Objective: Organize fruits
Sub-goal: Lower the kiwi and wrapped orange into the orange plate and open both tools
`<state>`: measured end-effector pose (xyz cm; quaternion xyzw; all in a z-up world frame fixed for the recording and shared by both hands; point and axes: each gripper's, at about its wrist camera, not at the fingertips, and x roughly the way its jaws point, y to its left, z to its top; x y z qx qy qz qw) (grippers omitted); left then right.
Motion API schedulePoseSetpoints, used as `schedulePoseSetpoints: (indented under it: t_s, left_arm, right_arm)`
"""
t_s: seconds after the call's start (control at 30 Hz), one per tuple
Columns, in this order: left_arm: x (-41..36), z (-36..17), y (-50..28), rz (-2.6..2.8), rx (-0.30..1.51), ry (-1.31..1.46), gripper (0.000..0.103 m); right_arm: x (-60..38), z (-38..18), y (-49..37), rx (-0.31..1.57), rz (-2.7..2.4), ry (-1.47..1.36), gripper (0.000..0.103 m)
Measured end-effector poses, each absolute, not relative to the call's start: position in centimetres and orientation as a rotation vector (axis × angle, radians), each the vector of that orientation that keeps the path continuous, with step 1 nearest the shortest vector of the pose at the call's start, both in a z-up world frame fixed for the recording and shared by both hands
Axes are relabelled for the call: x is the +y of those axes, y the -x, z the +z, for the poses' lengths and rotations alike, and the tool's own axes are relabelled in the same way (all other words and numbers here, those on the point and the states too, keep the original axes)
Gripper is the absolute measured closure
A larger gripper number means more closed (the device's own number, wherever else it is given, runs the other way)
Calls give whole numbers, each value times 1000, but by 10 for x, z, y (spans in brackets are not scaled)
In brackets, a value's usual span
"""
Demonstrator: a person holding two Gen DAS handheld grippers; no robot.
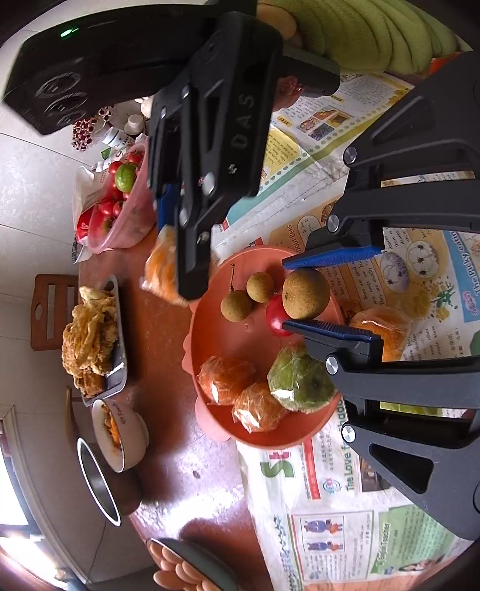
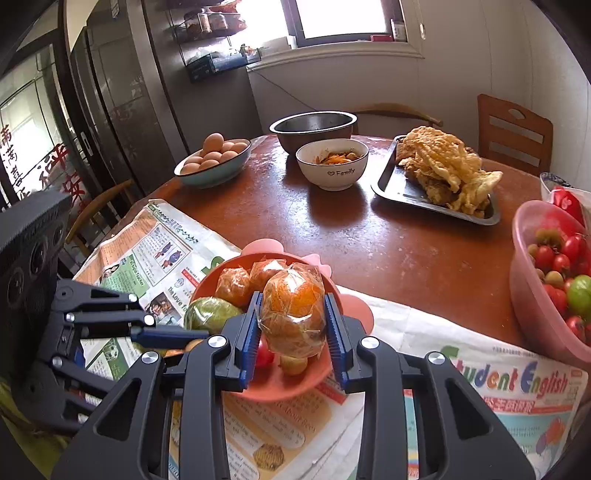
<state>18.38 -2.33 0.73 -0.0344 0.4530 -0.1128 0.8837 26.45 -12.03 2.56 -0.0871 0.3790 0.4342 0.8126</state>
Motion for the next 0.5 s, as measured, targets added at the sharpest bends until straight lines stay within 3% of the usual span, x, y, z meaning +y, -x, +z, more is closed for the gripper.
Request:
schedulePoseSetpoints:
  t_s: [0.5]
  left_arm:
    - [-27, -9, -195, -257, 968, 73, 83]
  right_arm:
    - [-97, 13, -286, 857, 959, 215, 72]
